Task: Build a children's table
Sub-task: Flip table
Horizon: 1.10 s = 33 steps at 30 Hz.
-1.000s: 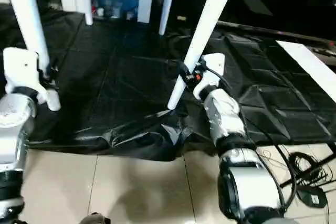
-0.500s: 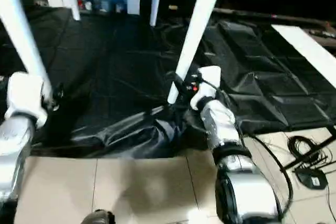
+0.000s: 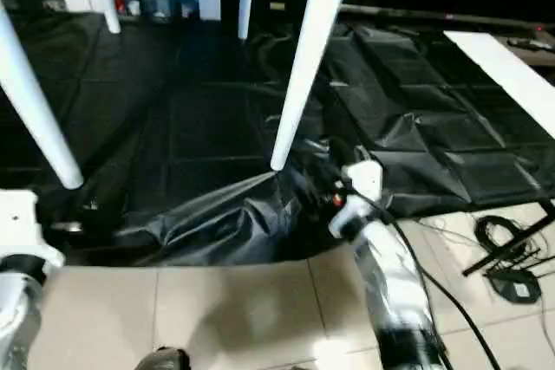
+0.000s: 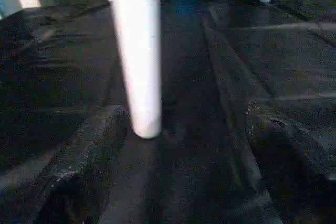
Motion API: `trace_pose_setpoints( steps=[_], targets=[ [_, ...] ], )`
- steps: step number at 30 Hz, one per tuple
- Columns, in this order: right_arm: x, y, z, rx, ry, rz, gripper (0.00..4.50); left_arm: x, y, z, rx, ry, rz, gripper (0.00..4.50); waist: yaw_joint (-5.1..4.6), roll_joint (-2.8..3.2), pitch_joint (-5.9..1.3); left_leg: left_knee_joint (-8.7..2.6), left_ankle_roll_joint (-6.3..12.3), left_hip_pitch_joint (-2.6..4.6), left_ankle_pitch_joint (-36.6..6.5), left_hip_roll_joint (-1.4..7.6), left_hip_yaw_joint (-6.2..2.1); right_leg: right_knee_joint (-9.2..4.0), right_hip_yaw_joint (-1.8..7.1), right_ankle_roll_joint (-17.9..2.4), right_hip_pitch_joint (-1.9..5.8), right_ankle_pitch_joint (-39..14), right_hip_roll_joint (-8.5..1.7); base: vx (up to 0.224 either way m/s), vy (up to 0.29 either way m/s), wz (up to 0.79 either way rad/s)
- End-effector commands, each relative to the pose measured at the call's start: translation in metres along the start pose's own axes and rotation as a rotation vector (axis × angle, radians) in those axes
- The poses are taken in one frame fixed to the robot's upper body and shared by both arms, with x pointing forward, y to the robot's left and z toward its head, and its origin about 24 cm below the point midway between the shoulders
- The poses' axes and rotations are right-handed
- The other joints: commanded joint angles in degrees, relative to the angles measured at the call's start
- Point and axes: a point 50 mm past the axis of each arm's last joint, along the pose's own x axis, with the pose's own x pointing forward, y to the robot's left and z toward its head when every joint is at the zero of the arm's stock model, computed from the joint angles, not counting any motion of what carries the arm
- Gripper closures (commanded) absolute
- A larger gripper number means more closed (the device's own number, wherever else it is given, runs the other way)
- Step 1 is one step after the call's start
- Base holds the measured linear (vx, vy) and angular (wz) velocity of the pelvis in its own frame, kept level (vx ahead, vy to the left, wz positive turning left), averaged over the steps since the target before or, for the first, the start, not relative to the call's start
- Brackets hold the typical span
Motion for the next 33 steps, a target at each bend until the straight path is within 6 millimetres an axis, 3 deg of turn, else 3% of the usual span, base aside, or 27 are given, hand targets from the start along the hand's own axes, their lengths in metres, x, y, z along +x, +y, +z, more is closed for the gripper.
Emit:
trace_pose_setpoints(
  steps=[1, 5, 6, 7, 8, 9, 12, 13, 14, 15, 16, 17, 18, 19, 20, 21, 22, 23, 24, 25, 26, 27, 28, 30, 31, 32, 33],
  targets=[
    [-0.006, -0.002, 0.001, -0.006, 0.018, -0.081, 0.95, 0.0, -0.009, 0.004, -0.003, -0.02, -0.039, 0.45, -0.43, 0.8, -2.39, -5.05, -6.01, 3.0, -35.4, 2.49, -2.46, -6.73, 1.94, -2.1, -0.59, -32.3, -3.1, 0.0, 0.0, 0.0],
    [-0.013, 0.0, -0.004, -0.004, 0.04, -0.142, 0.95, 0.001, -0.013, 0.002, 0.05, -0.02, -0.09, 0.45, -1.54, 0.48, -2.18, -5.51, -6.68, 2.55, -37.4, 2.34, -3.05, -6.83, 1.35, -1.4, -0.28, -34.0, -3.12, 0.0, 0.0, 0.0],
    [-0.01, 0.005, -0.005, -0.034, 0.057, -0.1, 0.95, 0.0, -0.013, 0.003, 0.063, -0.038, -0.087, 0.45, -1.03, -0.11, -1.94, -7.48, -4.5, -1.27, -37.8, 0.93, -4.96, -5.91, -1.45, -1.9, 2.99, -34.2, -4.29, 0.0, 0.0, 0.0],
    [-0.007, 0.008, -0.006, -0.052, 0.067, -0.068, 0.95, -0.001, -0.013, 0.004, 0.066, -0.047, -0.078, 0.45, -1.03, -0.11, -1.94, -7.48, -4.5, -1.27, -37.8, 0.93, -4.96, -5.91, -1.45, -1.9, 2.99, -34.2, -4.29, 0.0, 0.0, 0.0],
    [0.001, 0.016, -0.01, -0.086, 0.095, 0.008, 0.95, -0.002, -0.01, 0.003, 0.071, -0.048, -0.049, 0.45, -2.04, 1.57, -2.29, -9.09, -5.67, -2.0, -41.8, 0.69, -7.52, -3.17, -3.37, -5.0, 3.74, -25.5, -2.64, -0.053, 0.024, 0.23],
    [0.004, 0.019, -0.012, -0.1, 0.107, 0.042, 0.95, -0.004, -0.01, 0.002, 0.075, -0.042, -0.037, 0.45, -2.3, 2.07, -2.45, -9.49, -7.22, -1.81, -44.0, 0.71, -8.81, -2.45, -3.71, -6.0, 4.16, -21.9, -2.04, -0.053, 0.024, 0.23],
    [0.012, 0.024, -0.015, -0.125, 0.128, 0.098, 0.95, -0.007, -0.012, -0.004, 0.08, 0.0, -0.042, 0.45, -3.14, 2.93, -1.37, -12.65, -7.69, -0.04, -51.6, 2.32, -16.77, 3.06, -3.82, -11.0, 4.02, -11.9, 1.24, -0.006, -0.038, 0.32],
    [0.013, 0.024, -0.014, -0.13, 0.127, 0.103, 0.95, -0.008, -0.012, -0.006, 0.075, 0.02, -0.043, 0.45, -2.35, 3.17, -1.08, -13.38, -7.58, -0.04, -52.8, 2.18, -17.36, 4.54, -3.52, -11.8, 3.78, -12.3, 1.93, -0.016, -0.149, 0.74],
    [0.014, 0.024, -0.016, -0.115, 0.14, 0.118, 0.95, -0.01, -0.009, -0.01, 0.054, 0.05, -0.014, 0.45, -0.64, 1.64, -1.69, -12.33, -4.27, -0.58, -49.1, -0.02, -16.67, 5.83, -1.22, -13.2, 3.33, -14.4, 2.77, -0.028, -0.28, 1.14],
    [0.013, 0.023, -0.018, -0.107, 0.147, 0.126, 0.95, -0.012, -0.007, -0.012, 0.052, 0.066, 0.0, 0.45, 0.3, -1.25, -2.35, -6.6, -1.68, -1.7, -35.7, -5.63, -13.11, -2.11, 2.19, -15.5, 2.53, -21.7, -3.13, -0.016, -0.227, 0.87],
    [0.012, 0.023, -0.019, -0.098, 0.154, 0.132, 0.95, -0.013, -0.005, -0.014, 0.053, 0.077, 0.012, 0.45, 1.2, -2.79, -1.77, 3.66, 0.0, 0.66, -24.1, -7.8, -9.87, -9.34, 1.99, -14.8, -0.25, -33.1, -8.73, -0.025, -0.205, 0.74],
    [0.01, 0.02, -0.022, -0.049, 0.164, 0.116, 0.95, -0.014, -0.003, -0.015, 0.062, 0.082, 0.023, 0.45, 1.45, -0.83, -1.64, 7.46, -0.83, 3.16, -14.1, -4.74, -8.87, -10.36, 6.29, -14.0, -1.46, -41.1, -10.26, 0.031, -0.15, 0.31],
    [0.009, 0.019, -0.024, -0.015, 0.17, 0.102, 0.95, -0.015, -0.002, -0.016, 0.071, 0.084, 0.026, 0.45, 5.05, -2.06, -0.46, 6.61, 1.33, -2.17, -8.7, -3.52, -8.85, -8.53, 10.74, -5.1, 5.86, -41.3, -10.51, 0.031, -0.15, 0.31],
    [0.007, 0.018, -0.025, -0.018, 0.175, 0.091, 0.95, -0.015, -0.001, -0.017, 0.084, 0.084, 0.021, 0.45, 6.11, -2.3, -0.65, 7.03, 2.4, -1.74, -11.1, -3.28, -8.87, -8.05, 12.1, -3.2, 5.93, -38.9, -11.27, 0.032, -0.123, 0.14],
    [0.005, 0.016, -0.028, -0.014, 0.182, 0.084, 0.95, -0.015, -0.002, -0.018, 0.101, 0.093, 0.009, 0.45, 8.38, -2.05, -1.49, 8.35, 3.45, -0.3, -16.0, -3.5, -8.79, -7.69, 15.41, -4.1, 6.42, -29.6, -12.43, -0.032, -0.066, 0.44],
    [0.005, 0.016, -0.028, -0.014, 0.182, 0.084, 0.95, -0.015, -0.002, -0.018, 0.101, 0.093, 0.009, 0.45, 9.58, -2.64, -1.35, 7.99, 3.11, 0.95, -16.2, -3.88, -8.66, -7.3, 15.98, -9.5, 6.94, -15.7, -10.23, -0.032, -0.066, 0.44],
    [-0.001, 0.012, -0.038, -0.007, 0.212, 0.05, 0.95, -0.014, -0.005, -0.023, 0.118, 0.123, -0.047, 0.45, 10.31, -0.9, -1.29, 7.31, 2.73, 1.41, -15.5, -3.34, -9.16, -7.13, 16.12, -13.2, 7.01, -8.9, -9.22, -0.031, 0.012, 0.49],
    [-0.001, 0.012, -0.038, -0.007, 0.212, 0.05, 0.95, -0.014, -0.005, -0.023, 0.118, 0.123, -0.047, 0.45, 10.57, -0.44, -1.57, 5.81, 2.25, 2.55, -14.6, -3.02, -8.92, -6.87, 15.28, -15.8, 6.96, -2.7, -6.59, -0.023, 0.099, 0.38],
    [-0.007, 0.009, -0.046, -0.002, 0.251, 0.009, 0.95, -0.008, -0.01, -0.021, 0.097, 0.102, -0.105, 0.45, 9.27, 1.31, -3.45, -2.03, 6.17, 7.3, -5.0, -0.49, -7.65, -1.48, 8.41, -16.0, 4.92, 10.3, 2.0, -0.023, 0.099, 0.38],
    [-0.007, 0.009, -0.046, -0.002, 0.251, 0.009, 0.95, -0.008, -0.01, -0.021, 0.097, 0.102, -0.105, 0.45, 9.27, 1.31, -3.45, -2.03, 6.17, 7.3, -5.0, -0.49, -7.65, -1.48, 8.41, -16.0, 4.92, 10.3, 2.0, -0.031, 0.124, 0.42],
    [-0.014, 0.009, -0.048, 0.012, 0.235, 0.0, 0.95, 0.0, -0.019, -0.019, 0.077, 0.062, -0.194, 0.45, 7.51, 3.05, -4.96, -0.77, 19.12, 11.21, 17.7, 6.31, -9.95, 3.24, 3.98, -9.7, -2.63, 1.4, 1.15, -0.031, 0.116, 0.5],
    [-0.018, 0.011, -0.046, 0.041, 0.209, 0.02, 0.95, 0.003, -0.024, -0.018, 0.053, 0.046, -0.25, 0.45, 8.08, 3.65, -4.19, -1.07, 18.47, 8.92, 18.9, 6.5, -8.84, 2.83, 3.69, -9.4, -2.18, 0.3, 0.54, -0.031, 0.116, 0.5],
    [-0.019, 0.012, -0.045, 0.053, 0.198, 0.029, 0.95, 0.004, -0.025, -0.018, 0.044, 0.04, -0.269, 0.45, 7.96, 3.27, -3.78, -0.79, 15.89, 7.16, 13.6, 4.55, -6.43, 1.22, 3.84, -9.8, -1.3, 0.6, 0.1, -0.024, 0.112, 0.39],
    [-0.029, 0.018, -0.044, 0.063, 0.17, 0.084, 0.95, 0.007, -0.039, -0.018, -0.051, -0.032, -0.397, 0.45, 7.58, 1.73, -2.78, -0.88, 10.93, 5.97, -0.8, 1.35, -4.52, -1.05, 5.22, -10.8, 0.33, -2.6, -0.96, -0.036, 0.092, 0.19],
    [-0.031, 0.02, -0.044, 0.071, 0.171, 0.105, 0.95, 0.008, -0.041, -0.02, -0.067, -0.024, -0.419, 0.45, 7.75, 1.72, -2.67, -1.38, 9.0, 5.75, -4.9, 1.22, -4.49, -1.38, 5.52, -10.6, 0.76, -4.6, -1.33, -0.045, 0.069, 0.0],
    [-0.034, 0.024, -0.044, 0.083, 0.175, 0.145, 0.95, 0.009, -0.046, -0.025, -0.1, -0.004, -0.459, 0.45, 6.18, 1.99, -2.74, -2.73, 4.17, 5.43, -13.9, 1.31, -4.29, -1.59, 5.34, -9.9, 1.33, -6.7, -1.31, 0.0, 0.0, 0.0],
    [-0.035, 0.025, -0.044, 0.084, 0.177, 0.159, 0.95, 0.009, -0.047, -0.027, -0.121, 0.001, -0.476, 0.45, 5.52, 1.85, -2.63, -3.02, 3.01, 5.31, -16.1, 1.36, -4.24, -1.79, 5.34, -9.6, 1.41, -7.1, -1.44, 0.0, 0.0, 0.0]
  ],
)
